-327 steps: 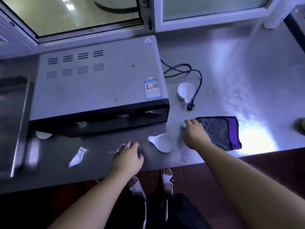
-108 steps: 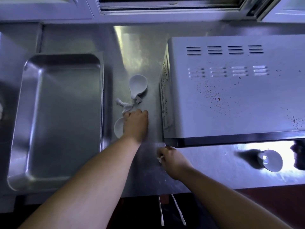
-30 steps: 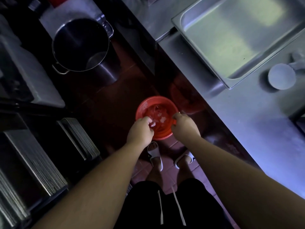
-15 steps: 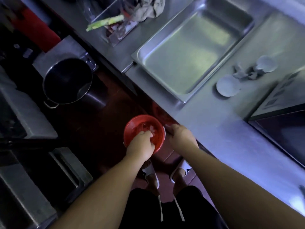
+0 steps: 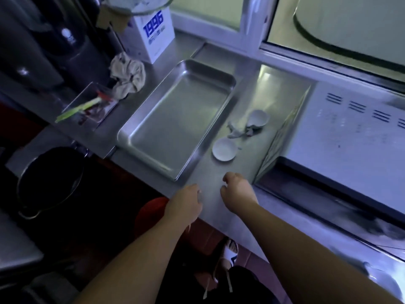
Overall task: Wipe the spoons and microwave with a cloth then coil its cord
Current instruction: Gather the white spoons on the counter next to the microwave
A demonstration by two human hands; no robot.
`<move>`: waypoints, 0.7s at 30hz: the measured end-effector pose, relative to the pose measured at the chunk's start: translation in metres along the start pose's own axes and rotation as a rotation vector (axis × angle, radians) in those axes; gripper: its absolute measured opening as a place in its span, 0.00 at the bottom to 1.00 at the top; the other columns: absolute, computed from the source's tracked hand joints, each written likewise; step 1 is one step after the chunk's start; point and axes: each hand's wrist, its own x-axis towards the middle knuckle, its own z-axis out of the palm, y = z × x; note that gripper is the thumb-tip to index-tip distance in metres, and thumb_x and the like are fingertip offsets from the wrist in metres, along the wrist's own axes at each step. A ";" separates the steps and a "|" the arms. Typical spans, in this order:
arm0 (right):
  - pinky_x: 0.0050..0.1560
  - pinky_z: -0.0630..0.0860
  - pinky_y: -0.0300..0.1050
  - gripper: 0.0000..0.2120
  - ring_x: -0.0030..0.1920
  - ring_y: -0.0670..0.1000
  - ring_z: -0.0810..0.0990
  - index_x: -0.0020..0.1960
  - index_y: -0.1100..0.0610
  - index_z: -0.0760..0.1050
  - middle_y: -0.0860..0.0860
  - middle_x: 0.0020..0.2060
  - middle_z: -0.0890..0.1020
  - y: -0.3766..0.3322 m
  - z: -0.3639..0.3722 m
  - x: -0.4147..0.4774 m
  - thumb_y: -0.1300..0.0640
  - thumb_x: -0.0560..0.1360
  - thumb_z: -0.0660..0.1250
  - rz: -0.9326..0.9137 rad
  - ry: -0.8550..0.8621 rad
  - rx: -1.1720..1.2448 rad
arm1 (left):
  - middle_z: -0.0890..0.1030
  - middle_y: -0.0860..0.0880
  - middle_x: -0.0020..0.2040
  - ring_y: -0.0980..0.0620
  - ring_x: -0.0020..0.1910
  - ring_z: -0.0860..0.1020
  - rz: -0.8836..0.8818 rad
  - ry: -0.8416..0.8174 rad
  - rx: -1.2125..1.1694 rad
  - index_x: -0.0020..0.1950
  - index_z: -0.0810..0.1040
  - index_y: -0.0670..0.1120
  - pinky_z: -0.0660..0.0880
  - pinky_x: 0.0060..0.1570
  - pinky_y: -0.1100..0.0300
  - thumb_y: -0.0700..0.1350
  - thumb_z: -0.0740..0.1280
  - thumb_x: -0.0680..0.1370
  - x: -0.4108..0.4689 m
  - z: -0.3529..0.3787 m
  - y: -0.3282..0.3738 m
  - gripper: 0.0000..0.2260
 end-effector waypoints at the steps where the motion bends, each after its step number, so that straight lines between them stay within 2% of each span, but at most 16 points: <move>1: 0.58 0.72 0.47 0.17 0.63 0.60 0.76 0.68 0.59 0.73 0.58 0.64 0.76 0.001 -0.007 0.003 0.57 0.81 0.62 0.008 0.010 0.016 | 0.80 0.50 0.59 0.46 0.57 0.80 0.015 -0.004 -0.002 0.61 0.78 0.49 0.78 0.58 0.51 0.45 0.66 0.77 0.006 -0.003 0.009 0.13; 4: 0.57 0.73 0.48 0.17 0.62 0.59 0.77 0.68 0.58 0.73 0.57 0.64 0.76 0.000 -0.021 0.013 0.56 0.81 0.62 0.053 0.034 0.089 | 0.80 0.51 0.59 0.47 0.58 0.80 0.051 -0.005 0.017 0.62 0.78 0.49 0.78 0.57 0.52 0.45 0.66 0.77 0.022 -0.012 0.031 0.13; 8: 0.45 0.70 0.45 0.13 0.50 0.58 0.77 0.62 0.59 0.73 0.59 0.59 0.77 -0.008 -0.028 0.032 0.60 0.78 0.61 0.133 0.079 0.241 | 0.80 0.51 0.59 0.47 0.57 0.79 0.083 0.014 0.064 0.63 0.79 0.48 0.75 0.53 0.56 0.44 0.66 0.78 0.045 -0.024 0.046 0.14; 11: 0.51 0.73 0.46 0.16 0.57 0.61 0.78 0.66 0.59 0.72 0.58 0.61 0.76 -0.014 -0.033 0.047 0.60 0.78 0.61 0.191 0.120 0.298 | 0.79 0.50 0.59 0.46 0.57 0.78 0.108 0.009 0.082 0.63 0.79 0.48 0.75 0.54 0.54 0.43 0.65 0.78 0.066 -0.034 0.056 0.13; 15: 0.61 0.74 0.48 0.20 0.63 0.60 0.76 0.70 0.56 0.70 0.56 0.66 0.74 -0.015 -0.039 0.074 0.59 0.78 0.62 0.334 0.128 0.365 | 0.78 0.49 0.55 0.45 0.53 0.79 0.152 0.012 0.096 0.57 0.77 0.50 0.78 0.53 0.48 0.42 0.63 0.77 0.104 -0.044 0.066 0.11; 18: 0.60 0.75 0.49 0.20 0.62 0.60 0.77 0.71 0.56 0.71 0.56 0.65 0.74 -0.011 -0.042 0.094 0.61 0.79 0.60 0.453 0.166 0.406 | 0.78 0.49 0.61 0.45 0.59 0.79 0.189 -0.031 0.082 0.64 0.77 0.51 0.78 0.57 0.49 0.42 0.62 0.77 0.135 -0.051 0.077 0.16; 21: 0.55 0.78 0.53 0.16 0.58 0.60 0.77 0.65 0.59 0.74 0.58 0.61 0.76 -0.006 -0.042 0.112 0.62 0.79 0.60 0.498 0.276 0.417 | 0.79 0.49 0.64 0.44 0.62 0.78 0.246 -0.054 0.104 0.67 0.77 0.50 0.77 0.59 0.49 0.43 0.64 0.77 0.167 -0.054 0.088 0.17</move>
